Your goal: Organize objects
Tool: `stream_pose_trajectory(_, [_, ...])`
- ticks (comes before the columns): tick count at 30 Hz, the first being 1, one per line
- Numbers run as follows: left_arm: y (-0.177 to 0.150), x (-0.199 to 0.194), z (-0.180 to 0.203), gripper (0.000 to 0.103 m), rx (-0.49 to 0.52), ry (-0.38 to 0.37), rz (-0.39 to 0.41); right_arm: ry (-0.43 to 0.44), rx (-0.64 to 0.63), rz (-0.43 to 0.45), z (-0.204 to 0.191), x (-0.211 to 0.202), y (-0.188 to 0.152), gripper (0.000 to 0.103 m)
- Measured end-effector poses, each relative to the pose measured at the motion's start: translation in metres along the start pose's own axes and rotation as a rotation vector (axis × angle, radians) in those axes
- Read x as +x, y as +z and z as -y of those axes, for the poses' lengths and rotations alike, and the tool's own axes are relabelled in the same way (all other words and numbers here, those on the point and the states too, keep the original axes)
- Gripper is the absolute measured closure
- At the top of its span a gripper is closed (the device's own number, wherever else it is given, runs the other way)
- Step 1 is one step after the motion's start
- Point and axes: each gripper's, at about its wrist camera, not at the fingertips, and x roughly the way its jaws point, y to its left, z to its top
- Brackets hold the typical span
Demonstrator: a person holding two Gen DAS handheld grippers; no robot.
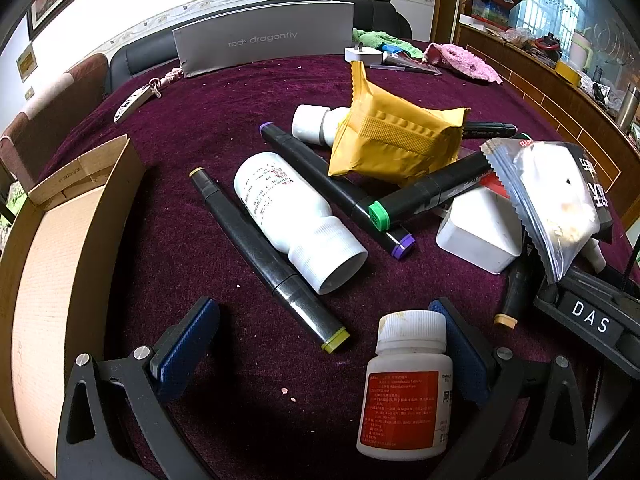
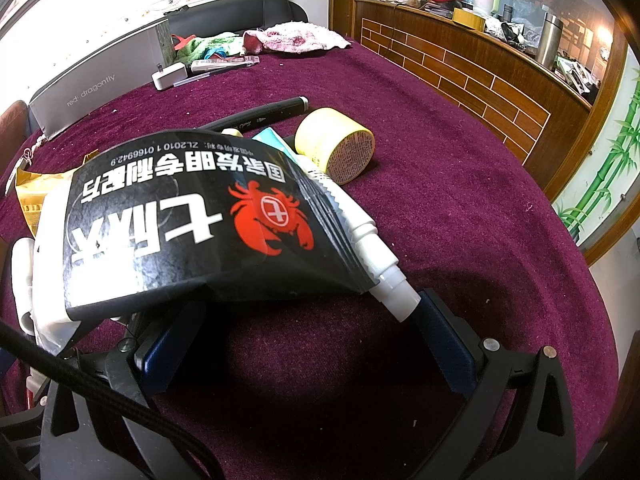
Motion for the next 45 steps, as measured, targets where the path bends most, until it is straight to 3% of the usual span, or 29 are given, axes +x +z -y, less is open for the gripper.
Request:
stream_pose_trajectory(31, [0.002, -0.001, -0.002, 0.002, -0.005, 0.005, -0.005, 0.018, -0.03, -0.002, -0.001, 0.0, 0.002, 0.0])
stream_pose_trajectory(37, [-0.009, -0.014, -0.017, 0.002, 0.033, -0.089, -0.054, 0.128, -0.125, -0.07, 0.007, 0.0, 0.008, 0.0])
stream_pose_trajectory(43, [-0.015, -0.027, -0.045, 0.002, -0.111, -0.195, -0.051, 0.102, -0.143, -0.082, 0.002, 0.001, 0.008, 0.0])
stream_pose_trajectory(45, [-0.012, -0.026, -0.046, 0.003, -0.132, -0.191, -0.057, 0.108, -0.144, -0.071, 0.003, 0.0, 0.007, 0.0])
